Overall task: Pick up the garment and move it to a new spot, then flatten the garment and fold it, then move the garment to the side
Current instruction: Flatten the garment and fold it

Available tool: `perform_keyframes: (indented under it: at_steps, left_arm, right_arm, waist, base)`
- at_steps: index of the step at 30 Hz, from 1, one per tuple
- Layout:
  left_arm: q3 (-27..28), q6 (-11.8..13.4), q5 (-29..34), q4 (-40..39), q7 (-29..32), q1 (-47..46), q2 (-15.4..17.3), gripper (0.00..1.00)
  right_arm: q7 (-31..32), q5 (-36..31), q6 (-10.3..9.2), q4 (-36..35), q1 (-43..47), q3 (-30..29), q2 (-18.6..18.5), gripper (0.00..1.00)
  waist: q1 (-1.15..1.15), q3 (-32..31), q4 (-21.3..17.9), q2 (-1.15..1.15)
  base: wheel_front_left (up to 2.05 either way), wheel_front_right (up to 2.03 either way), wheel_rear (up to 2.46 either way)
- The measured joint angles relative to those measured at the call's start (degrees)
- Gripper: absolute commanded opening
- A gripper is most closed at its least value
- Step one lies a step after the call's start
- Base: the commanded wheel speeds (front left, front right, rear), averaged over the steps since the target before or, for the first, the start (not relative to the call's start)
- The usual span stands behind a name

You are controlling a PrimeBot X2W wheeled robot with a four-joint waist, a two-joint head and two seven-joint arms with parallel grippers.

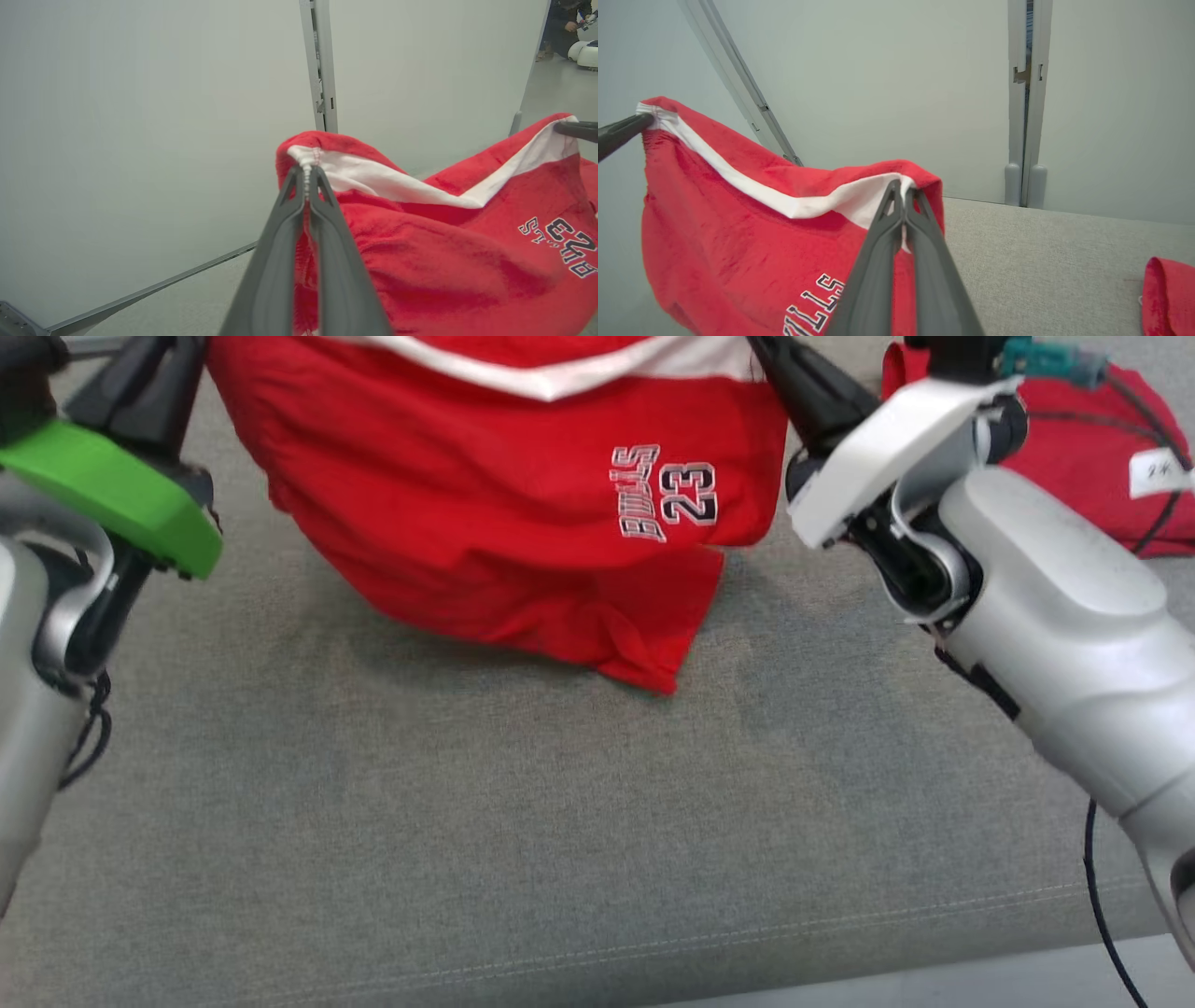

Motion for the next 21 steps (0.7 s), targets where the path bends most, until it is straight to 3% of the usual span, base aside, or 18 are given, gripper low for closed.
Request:
perform_keyframes:
  at_steps: [8,21]
  left_arm:
    - [-5.2,0.0,-5.4,7.4,0.6,-20.3,0.4,0.00]
    - [-10.8,-0.1,-6.5,22.9,-3.3,-42.2,-4.8,0.00]
  right_arm:
    - [1.9,8.0,0.01,8.1,-18.4,-2.1,1.3,0.00]
    - [-2.6,6.6,0.01,25.1,-39.0,-1.9,4.9,0.00]
  waist:
    - [0.01,7.2,-0.1,0.00]
    - [0.01,13.8,0.1,0.00]
  base:
    - [0.00,0.00,0.00]
    - [0.00,0.00,0.00]
